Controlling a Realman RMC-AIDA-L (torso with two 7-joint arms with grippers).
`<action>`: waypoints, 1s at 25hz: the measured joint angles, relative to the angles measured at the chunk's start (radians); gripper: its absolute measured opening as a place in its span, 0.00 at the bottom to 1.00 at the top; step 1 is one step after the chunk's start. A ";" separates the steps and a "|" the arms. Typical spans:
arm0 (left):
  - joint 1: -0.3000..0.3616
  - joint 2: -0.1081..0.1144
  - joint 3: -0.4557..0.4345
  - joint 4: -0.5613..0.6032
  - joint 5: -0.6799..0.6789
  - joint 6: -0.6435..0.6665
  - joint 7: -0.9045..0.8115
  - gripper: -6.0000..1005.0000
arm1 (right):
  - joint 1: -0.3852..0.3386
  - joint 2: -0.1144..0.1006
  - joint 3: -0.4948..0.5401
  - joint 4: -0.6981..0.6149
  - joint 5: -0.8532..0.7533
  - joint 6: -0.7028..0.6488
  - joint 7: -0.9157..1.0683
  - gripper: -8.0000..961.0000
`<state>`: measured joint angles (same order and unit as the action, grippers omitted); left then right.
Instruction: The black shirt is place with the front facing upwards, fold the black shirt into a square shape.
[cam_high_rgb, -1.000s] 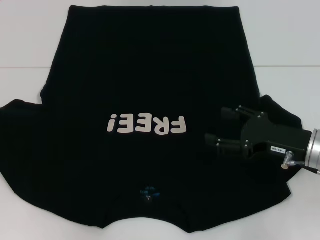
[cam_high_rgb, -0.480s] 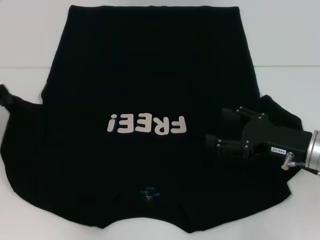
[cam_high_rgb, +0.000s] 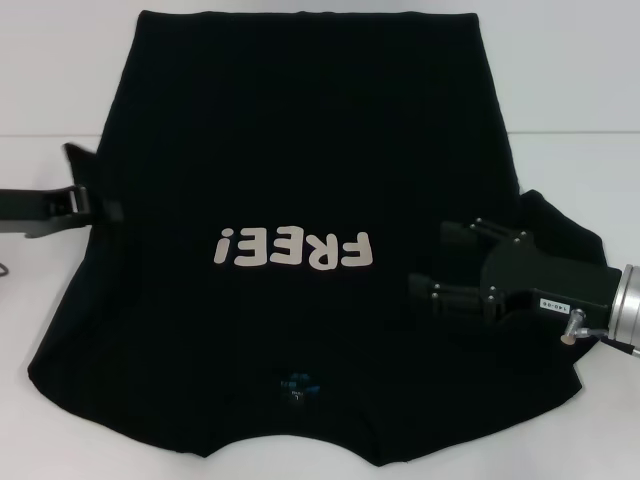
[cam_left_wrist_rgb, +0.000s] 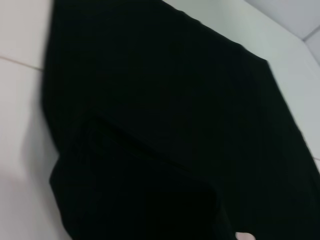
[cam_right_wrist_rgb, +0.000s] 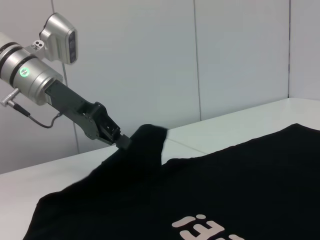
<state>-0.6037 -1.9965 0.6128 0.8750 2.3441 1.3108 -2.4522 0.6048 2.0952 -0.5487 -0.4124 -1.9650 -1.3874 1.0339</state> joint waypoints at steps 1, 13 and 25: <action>0.001 -0.007 -0.002 -0.001 -0.007 0.000 0.018 0.05 | 0.000 0.000 -0.001 0.001 0.000 0.001 0.000 0.98; -0.006 0.037 -0.014 -0.244 -0.203 0.056 0.100 0.06 | -0.002 0.000 0.001 0.004 0.000 -0.003 0.000 0.98; 0.086 0.025 -0.073 -0.278 -0.355 0.342 0.784 0.62 | -0.018 -0.071 -0.008 -0.229 -0.077 -0.010 0.660 0.98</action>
<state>-0.5179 -1.9712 0.5393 0.5967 1.9893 1.6533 -1.6680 0.5871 2.0240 -0.5563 -0.6411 -2.0420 -1.3979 1.6937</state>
